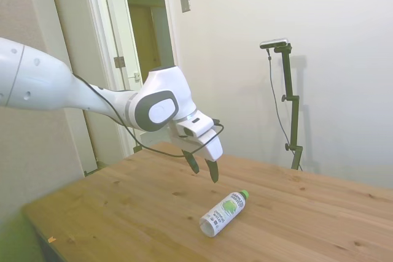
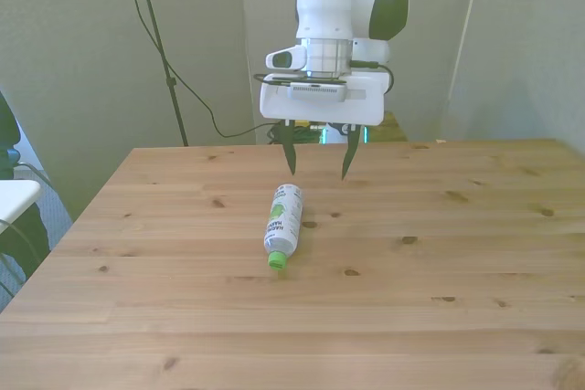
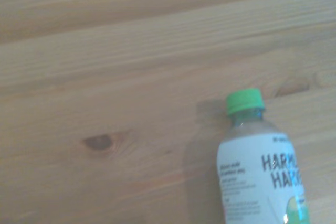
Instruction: Stand the water bottle
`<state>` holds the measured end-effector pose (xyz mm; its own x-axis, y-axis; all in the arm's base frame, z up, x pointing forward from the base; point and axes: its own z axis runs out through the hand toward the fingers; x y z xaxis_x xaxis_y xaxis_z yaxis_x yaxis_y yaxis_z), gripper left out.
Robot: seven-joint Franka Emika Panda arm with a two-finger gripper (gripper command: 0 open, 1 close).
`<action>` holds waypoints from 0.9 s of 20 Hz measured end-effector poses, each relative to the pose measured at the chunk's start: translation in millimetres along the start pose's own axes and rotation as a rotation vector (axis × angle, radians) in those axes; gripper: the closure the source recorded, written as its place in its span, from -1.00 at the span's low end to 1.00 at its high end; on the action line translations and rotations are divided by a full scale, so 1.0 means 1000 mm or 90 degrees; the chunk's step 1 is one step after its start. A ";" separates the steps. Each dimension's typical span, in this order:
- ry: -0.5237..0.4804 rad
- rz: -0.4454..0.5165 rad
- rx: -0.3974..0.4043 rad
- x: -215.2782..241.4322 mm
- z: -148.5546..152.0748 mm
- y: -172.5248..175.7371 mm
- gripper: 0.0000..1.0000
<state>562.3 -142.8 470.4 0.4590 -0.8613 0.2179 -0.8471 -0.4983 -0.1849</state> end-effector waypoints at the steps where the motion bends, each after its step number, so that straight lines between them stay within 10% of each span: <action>1: 0.003 0.006 -0.001 0.009 0.003 -0.001 -1.00; 18: -0.024 0.055 -0.057 0.084 0.119 -0.041 -1.00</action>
<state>667.1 -206.7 381.9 0.3910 -0.9048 0.1688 -0.9038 -0.4121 -0.1151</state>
